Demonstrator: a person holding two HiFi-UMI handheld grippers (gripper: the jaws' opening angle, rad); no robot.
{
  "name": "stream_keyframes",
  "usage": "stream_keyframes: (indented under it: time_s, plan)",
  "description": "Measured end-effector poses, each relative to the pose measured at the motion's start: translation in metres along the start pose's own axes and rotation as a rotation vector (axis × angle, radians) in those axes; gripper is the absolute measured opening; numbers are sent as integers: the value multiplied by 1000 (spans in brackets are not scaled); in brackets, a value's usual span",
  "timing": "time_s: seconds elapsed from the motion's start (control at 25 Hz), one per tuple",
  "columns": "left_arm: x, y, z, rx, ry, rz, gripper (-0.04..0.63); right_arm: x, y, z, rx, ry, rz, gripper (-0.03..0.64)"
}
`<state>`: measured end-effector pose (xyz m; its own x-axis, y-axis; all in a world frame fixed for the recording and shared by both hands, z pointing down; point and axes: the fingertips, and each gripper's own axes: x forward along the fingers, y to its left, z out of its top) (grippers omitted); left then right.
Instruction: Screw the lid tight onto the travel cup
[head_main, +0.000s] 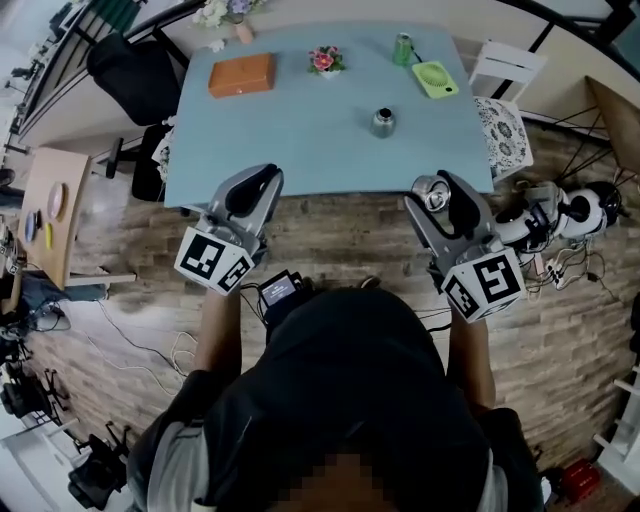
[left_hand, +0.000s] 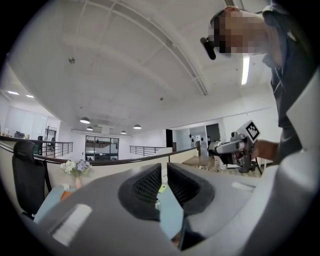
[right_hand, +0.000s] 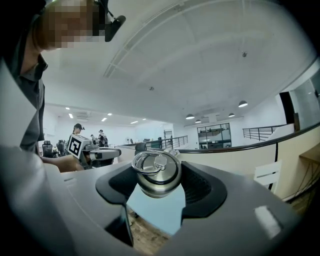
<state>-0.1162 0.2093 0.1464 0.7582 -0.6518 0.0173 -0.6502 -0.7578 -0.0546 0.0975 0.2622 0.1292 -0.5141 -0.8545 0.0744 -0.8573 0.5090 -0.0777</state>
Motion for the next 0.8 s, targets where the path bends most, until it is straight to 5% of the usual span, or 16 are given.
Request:
stream_keyframes:
  time_s: [0.48,0.8]
  plan:
    - [36,-17,-7,-5,67,38,94,3,-52,-7,60,-6,44,265]
    - [77,-1,-18,-22,77,-40,94,18,-72,-12,74,3,-18,265]
